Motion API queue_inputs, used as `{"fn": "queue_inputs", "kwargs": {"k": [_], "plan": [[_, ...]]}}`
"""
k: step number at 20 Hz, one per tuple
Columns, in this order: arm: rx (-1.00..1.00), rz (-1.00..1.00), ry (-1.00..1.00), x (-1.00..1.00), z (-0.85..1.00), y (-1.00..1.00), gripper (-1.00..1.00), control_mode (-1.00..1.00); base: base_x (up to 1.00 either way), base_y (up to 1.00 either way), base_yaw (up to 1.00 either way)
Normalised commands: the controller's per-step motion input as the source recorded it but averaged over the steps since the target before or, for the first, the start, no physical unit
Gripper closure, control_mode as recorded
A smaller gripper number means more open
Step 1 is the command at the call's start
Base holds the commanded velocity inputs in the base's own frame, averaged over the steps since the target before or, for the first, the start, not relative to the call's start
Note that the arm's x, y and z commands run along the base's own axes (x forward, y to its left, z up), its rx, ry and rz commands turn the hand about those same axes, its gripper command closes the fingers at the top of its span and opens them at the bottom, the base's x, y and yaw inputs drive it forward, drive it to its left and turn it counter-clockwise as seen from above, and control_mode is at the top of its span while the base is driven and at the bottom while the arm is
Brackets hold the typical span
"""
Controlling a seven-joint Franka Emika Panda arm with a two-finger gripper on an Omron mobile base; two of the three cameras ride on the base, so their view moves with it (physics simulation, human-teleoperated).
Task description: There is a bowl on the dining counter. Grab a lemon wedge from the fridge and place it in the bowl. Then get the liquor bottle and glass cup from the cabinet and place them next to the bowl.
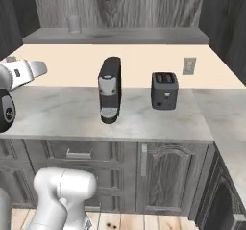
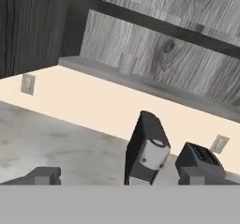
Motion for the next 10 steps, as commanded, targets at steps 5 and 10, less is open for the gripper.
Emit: {"fn": "queue_inputs", "kwargs": {"k": [5,10], "plan": [[0.00,0.00,0.00,0.00,0.00,0.00,-1.00,1.00,1.00,-0.10,0.01],[0.00,0.00,0.00,0.00,0.00,0.00,-1.00,1.00,0.94,-0.20,0.07]]}}
